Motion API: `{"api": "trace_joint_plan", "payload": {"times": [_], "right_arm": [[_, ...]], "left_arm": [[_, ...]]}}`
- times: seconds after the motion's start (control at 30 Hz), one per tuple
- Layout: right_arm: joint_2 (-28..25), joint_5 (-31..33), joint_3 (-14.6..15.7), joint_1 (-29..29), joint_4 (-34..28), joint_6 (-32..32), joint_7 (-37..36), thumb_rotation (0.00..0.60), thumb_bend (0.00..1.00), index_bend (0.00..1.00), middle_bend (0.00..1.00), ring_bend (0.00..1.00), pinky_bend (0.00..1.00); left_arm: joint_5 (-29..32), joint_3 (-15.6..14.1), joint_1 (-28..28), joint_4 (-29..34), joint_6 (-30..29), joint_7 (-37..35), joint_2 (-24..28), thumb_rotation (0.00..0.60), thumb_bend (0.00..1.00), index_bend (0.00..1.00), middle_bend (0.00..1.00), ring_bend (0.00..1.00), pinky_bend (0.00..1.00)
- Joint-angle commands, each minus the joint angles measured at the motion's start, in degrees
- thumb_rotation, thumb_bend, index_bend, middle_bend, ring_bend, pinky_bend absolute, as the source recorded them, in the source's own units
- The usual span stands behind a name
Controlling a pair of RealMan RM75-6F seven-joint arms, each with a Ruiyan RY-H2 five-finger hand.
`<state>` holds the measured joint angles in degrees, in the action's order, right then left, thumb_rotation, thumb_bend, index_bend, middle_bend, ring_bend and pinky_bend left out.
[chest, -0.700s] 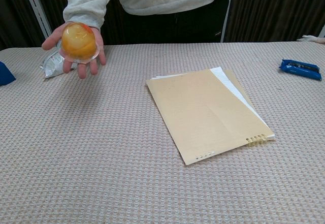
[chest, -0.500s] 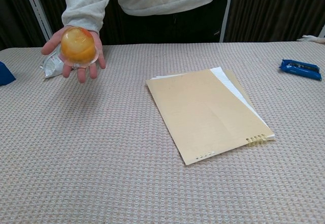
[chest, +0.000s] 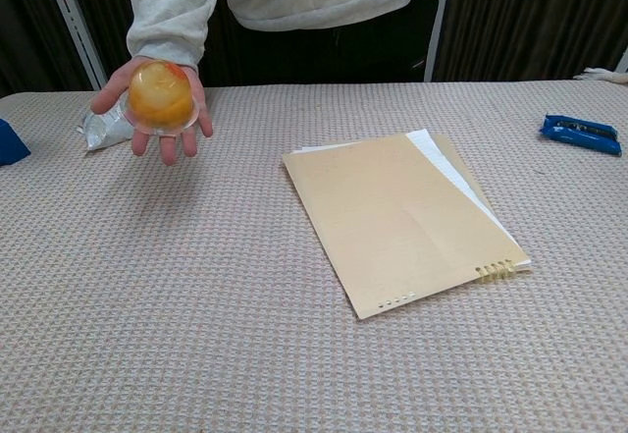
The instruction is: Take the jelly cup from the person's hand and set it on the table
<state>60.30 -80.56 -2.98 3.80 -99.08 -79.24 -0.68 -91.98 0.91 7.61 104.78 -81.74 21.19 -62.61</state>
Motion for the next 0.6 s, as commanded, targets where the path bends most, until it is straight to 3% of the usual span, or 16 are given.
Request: {"api": "trace_joint_plan", "payload": {"times": [0.03, 0.27, 0.47, 0.6], "right_arm": [[0.07, -0.07, 0.04, 0.16, -0.03, 0.26, 0.19, 0.6, 0.07, 0.13, 0.0, 0.0, 0.0], [-0.21, 0.05, 0.23, 0.51, -0.16, 1.21, -0.17, 0.6, 0.07, 0.13, 0.0, 0.0, 0.0], [-0.81, 0.57, 0.29, 0.7, 0.01, 2.07, -1.11, 0.6, 0.07, 0.13, 0.0, 0.0, 0.0], [-1.05, 0.8, 0.27, 0.79, 0.0, 2.4, -1.56, 0.6, 0.07, 0.13, 0.0, 0.0, 0.0]], "left_arm": [[6.81, 4.98, 4.73, 4.92, 5.45, 4.85, 1.54, 0.6, 0.15, 0.0, 0.0, 0.0, 0.0], [29.34, 14.37, 17.04, 11.12, 16.17, 19.56, 0.63, 0.6, 0.17, 0.03, 0.0, 0.0, 0.0], [49.53, 19.3, 29.0, 9.08, 15.21, 34.06, -6.5, 0.6, 0.25, 0.06, 0.0, 0.0, 0.03], [57.23, 21.03, 35.1, 6.62, 13.05, 39.6, -10.82, 0.6, 0.26, 0.09, 0.0, 0.0, 0.04]]}}
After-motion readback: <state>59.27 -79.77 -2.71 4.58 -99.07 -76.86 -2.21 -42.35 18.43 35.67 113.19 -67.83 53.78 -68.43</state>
